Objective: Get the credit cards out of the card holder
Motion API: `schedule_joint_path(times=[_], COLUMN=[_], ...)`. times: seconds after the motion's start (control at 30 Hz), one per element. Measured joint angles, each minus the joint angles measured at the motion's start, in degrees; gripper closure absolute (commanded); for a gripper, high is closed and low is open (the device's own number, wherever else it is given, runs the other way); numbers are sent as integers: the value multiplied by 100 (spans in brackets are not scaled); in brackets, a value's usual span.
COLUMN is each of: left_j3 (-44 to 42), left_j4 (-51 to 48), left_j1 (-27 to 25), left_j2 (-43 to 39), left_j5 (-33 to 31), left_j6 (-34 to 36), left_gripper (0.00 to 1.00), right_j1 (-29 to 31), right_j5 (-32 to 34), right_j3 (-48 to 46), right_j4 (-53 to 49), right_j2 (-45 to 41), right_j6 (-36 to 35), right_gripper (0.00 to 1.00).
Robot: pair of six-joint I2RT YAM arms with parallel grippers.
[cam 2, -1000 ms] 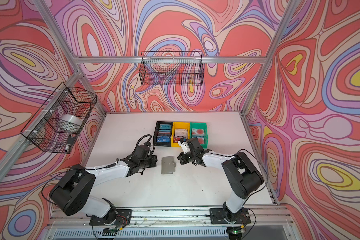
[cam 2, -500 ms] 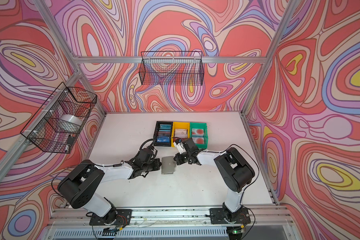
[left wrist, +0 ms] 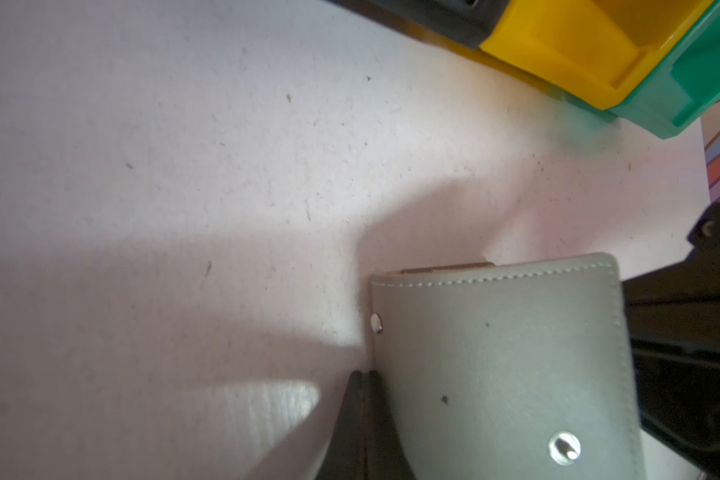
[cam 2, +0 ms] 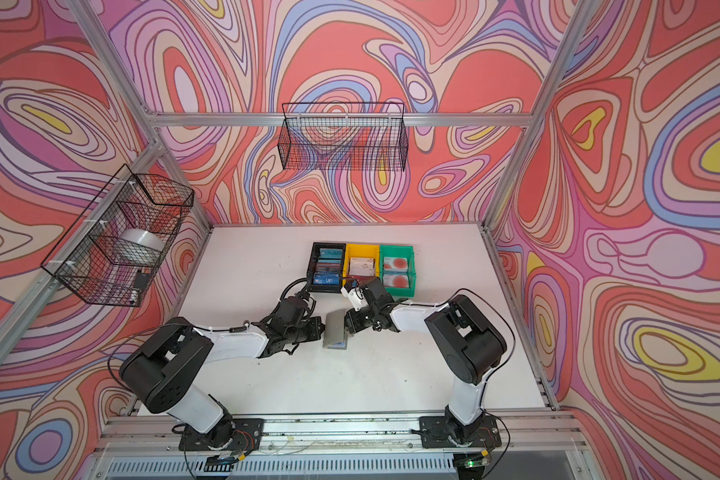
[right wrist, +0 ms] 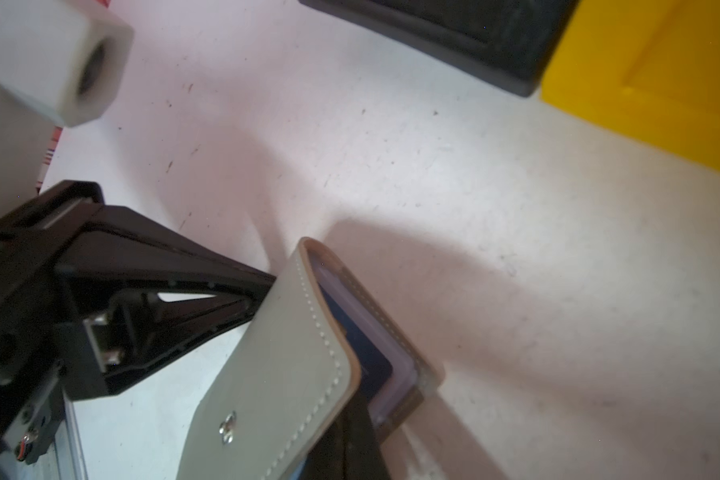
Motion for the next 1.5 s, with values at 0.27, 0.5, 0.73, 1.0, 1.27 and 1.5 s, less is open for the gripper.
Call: schedule_joint_path(times=[0.27, 0.5, 0.73, 1.0, 1.27, 1.5], left_j3=[7, 282, 634, 225, 170, 168], left_j4=[-9, -815, -1941, -2586, -3191, -2339], left_j1=[0, 0, 2, 249, 476, 501], left_j2=[4, -225, -966, -2052, -2935, -2743], left_j5=[24, 2, -332, -389, -214, 828], left_j6=[2, 162, 466, 494, 476, 85], left_gripper=[100, 100, 96, 85, 72, 71], right_j1=[166, 420, 597, 614, 623, 632], right_j5=[-337, -599, -664, -658, -728, -846], right_j3=[46, 293, 448, 623, 769, 968], right_j4=[149, 190, 334, 332, 457, 619], right_j2=[-275, -256, 223, 728, 1036, 1331], right_j6=[57, 63, 175, 328, 494, 686], right_gripper=[100, 99, 99, 98, 98, 98])
